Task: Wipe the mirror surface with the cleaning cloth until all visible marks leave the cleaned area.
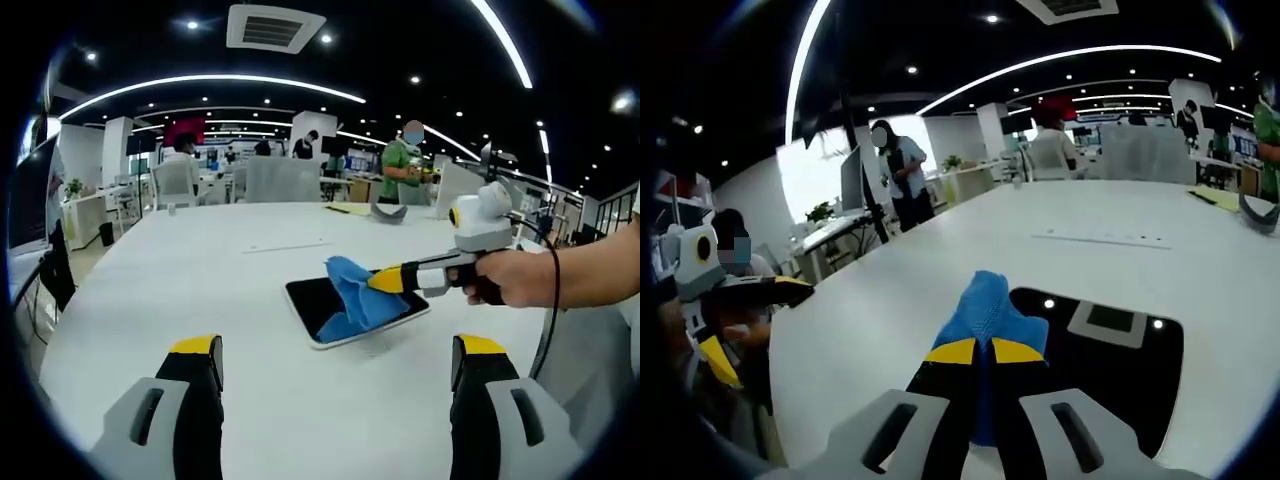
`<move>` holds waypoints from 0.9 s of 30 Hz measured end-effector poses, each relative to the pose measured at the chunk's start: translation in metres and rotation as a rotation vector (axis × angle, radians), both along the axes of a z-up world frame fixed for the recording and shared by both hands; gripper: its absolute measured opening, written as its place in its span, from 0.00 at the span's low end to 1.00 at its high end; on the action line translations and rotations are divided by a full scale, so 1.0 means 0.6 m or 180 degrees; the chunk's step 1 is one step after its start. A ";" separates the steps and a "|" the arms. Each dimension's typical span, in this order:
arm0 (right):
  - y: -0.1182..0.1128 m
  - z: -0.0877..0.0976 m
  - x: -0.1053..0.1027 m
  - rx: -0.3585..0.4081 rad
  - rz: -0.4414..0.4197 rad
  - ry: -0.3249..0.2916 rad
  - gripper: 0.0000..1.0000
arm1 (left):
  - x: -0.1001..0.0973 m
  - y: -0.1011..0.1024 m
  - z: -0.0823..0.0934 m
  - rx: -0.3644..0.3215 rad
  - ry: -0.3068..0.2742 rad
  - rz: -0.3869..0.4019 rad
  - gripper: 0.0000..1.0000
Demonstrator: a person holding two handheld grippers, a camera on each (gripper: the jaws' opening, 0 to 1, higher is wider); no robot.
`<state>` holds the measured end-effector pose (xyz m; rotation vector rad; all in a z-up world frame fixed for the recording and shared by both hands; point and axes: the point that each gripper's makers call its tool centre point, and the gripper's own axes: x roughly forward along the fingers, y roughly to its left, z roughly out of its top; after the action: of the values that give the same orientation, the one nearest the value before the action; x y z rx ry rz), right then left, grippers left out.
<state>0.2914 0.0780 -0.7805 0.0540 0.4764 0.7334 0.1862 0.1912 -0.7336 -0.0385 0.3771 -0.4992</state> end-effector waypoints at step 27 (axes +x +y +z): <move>-0.090 -0.005 -0.088 -0.0093 -0.0299 0.0086 0.00 | 0.000 -0.040 0.004 -0.0050 -0.0065 -0.0247 0.96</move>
<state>0.2389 0.0238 -0.7832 0.0585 0.5071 0.6342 0.1863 0.1669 -0.7312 -0.0341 0.3556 -0.5788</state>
